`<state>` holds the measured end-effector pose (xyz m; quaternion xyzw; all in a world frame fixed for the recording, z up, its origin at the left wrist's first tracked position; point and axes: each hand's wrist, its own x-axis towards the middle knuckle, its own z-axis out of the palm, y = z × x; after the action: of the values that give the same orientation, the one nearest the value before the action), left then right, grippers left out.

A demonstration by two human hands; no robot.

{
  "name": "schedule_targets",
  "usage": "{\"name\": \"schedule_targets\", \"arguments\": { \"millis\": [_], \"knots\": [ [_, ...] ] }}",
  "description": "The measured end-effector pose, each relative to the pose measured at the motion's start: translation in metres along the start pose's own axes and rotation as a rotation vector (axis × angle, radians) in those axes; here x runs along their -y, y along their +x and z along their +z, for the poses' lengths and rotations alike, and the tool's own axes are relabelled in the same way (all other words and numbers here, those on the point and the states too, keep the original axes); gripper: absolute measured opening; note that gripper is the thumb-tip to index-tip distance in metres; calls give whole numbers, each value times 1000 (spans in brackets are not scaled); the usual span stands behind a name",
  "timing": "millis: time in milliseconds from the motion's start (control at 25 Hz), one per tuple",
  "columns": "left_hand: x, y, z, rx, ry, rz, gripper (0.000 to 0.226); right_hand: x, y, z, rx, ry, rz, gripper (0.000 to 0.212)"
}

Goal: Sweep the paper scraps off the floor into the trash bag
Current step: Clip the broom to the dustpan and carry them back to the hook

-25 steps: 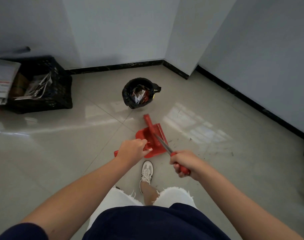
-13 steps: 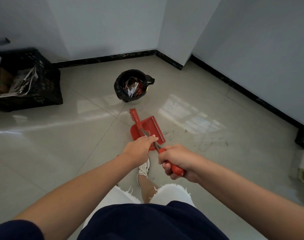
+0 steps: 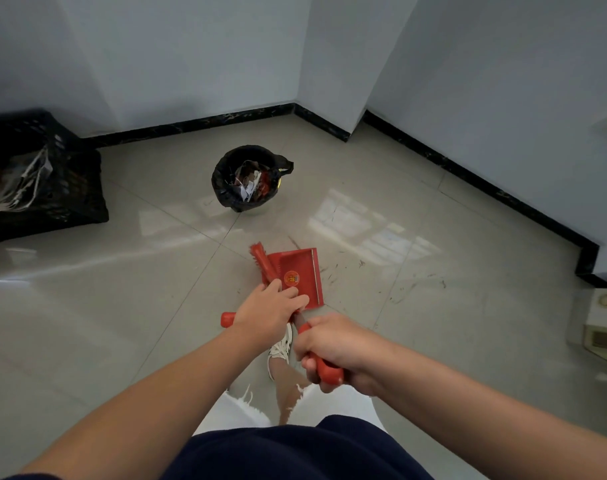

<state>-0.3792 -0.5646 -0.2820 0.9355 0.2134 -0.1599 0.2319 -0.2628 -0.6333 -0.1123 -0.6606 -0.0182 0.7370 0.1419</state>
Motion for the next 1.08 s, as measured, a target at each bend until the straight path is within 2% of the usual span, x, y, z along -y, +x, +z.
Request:
{"name": "schedule_targets", "arguments": {
  "millis": [160,200,280,320,400,480,560,680,840,920,1080],
  "knots": [
    [7,-4,6,76,-36,-31,19,0,1,5,60,-12,-61,7],
    [6,-2,1,117,-47,-46,17,-2,0,3,66,-37,-86,8],
    [10,3,-11,211,-45,-94,23,-7,4,-8,31,-65,-171,24],
    [11,9,-18,267,-31,-119,28,-10,8,-17,-12,-71,-249,32],
    [9,25,-41,264,3,-118,36,-14,21,-41,-147,-207,-506,31],
    [4,46,-68,243,31,-188,30,-5,27,-64,-257,-372,-767,48],
    [-5,71,-102,168,42,-213,24,20,17,-87,-323,-350,-944,43],
    [-16,113,-152,-44,98,-76,34,67,-7,-126,-545,-364,-1172,29],
    [-34,154,-239,-214,203,69,30,122,-51,-159,-449,-90,-1279,26],
    [-42,176,-289,-277,220,129,30,157,-70,-172,-474,-13,-1371,23],
    [-31,227,-380,-324,48,165,32,243,-91,-204,-569,76,-1459,23]
  ]
}}
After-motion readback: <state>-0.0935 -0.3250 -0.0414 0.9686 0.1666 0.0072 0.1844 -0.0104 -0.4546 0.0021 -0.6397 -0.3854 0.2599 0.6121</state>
